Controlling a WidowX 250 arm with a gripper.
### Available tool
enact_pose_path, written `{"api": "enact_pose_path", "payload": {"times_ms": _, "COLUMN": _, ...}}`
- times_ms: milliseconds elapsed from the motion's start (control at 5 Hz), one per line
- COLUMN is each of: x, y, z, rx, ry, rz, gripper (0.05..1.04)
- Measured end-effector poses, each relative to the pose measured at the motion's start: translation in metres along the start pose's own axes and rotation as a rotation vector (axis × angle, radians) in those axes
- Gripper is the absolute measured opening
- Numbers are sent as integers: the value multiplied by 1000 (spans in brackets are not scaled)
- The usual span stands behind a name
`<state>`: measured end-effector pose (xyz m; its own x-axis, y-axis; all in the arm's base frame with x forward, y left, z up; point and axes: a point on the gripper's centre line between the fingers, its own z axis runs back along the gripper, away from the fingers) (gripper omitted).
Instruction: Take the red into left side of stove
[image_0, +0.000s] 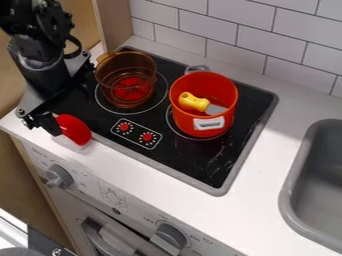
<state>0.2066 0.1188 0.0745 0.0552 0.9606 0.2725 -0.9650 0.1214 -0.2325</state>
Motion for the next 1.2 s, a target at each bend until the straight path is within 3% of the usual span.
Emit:
{"api": "enact_pose_path", "payload": {"times_ms": 800, "x": 3, "y": 6, "z": -29, "rx": 10, "ry": -35, "rz": 3, "gripper": 999}}
{"api": "enact_pose_path", "payload": {"times_ms": 1200, "x": -1, "y": 19, "z": -40, "rx": -12, "ry": -57, "rz": 30, "gripper": 999}}
